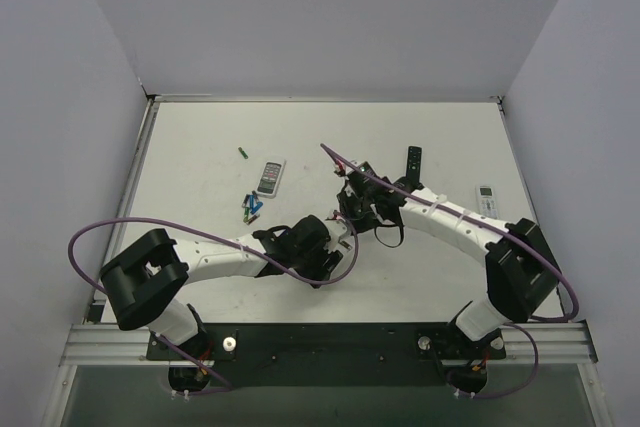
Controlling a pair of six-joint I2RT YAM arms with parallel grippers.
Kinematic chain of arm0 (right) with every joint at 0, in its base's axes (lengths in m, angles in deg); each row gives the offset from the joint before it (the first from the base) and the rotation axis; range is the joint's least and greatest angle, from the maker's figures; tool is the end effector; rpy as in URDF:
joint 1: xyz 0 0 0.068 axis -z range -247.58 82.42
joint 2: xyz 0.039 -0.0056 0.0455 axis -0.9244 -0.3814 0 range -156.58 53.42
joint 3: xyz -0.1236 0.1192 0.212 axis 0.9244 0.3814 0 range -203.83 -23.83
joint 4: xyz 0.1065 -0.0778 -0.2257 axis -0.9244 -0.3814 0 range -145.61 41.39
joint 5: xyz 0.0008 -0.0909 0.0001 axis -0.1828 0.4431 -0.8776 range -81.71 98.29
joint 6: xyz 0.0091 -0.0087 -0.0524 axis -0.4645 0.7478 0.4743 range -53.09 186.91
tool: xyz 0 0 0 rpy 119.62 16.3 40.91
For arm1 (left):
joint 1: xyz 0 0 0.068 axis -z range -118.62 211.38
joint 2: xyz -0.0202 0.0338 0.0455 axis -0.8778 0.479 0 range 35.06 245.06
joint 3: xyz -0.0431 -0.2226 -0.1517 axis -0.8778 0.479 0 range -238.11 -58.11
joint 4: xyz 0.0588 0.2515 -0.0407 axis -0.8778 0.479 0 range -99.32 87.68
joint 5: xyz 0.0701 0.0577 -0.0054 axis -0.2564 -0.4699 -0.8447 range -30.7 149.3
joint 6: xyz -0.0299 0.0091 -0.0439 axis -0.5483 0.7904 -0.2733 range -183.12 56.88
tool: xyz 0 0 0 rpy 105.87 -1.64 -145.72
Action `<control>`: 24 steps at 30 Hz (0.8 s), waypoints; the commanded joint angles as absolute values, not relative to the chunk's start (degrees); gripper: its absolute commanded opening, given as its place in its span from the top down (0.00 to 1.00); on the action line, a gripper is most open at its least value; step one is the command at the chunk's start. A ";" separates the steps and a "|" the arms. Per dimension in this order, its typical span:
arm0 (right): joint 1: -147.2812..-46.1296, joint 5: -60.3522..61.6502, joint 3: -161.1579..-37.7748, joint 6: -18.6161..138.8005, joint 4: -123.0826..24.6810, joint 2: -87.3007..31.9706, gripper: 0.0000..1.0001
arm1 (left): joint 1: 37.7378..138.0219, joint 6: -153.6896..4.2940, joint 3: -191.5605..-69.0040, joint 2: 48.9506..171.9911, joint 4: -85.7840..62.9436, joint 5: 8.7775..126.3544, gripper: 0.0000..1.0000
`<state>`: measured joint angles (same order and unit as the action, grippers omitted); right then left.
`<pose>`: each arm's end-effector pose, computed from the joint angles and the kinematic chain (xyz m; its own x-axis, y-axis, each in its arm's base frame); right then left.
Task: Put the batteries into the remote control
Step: Load the battery into the remote control.
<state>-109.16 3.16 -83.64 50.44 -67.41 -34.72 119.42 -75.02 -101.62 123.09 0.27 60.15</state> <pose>0.2448 0.2214 0.2337 -0.7260 -0.2667 -0.6339 -0.5221 0.8137 0.2556 0.1542 -0.2479 0.1596 -0.5955 0.5649 -0.5713 0.7462 0.6524 -0.1327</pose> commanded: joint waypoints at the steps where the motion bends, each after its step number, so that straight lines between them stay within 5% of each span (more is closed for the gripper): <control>1: -109.85 0.03 -84.74 54.06 -68.47 -36.57 0.70 | 119.12 -75.34 -101.53 122.87 2.11 58.69 0.87; 9: -110.73 0.03 -87.11 57.24 -66.01 -43.43 0.63 | 119.21 -75.16 -101.53 122.60 2.02 58.87 0.88; 24: -112.14 1.87 -88.52 59.52 -67.06 -49.94 0.80 | 119.12 -75.16 -101.53 122.69 2.20 58.87 0.88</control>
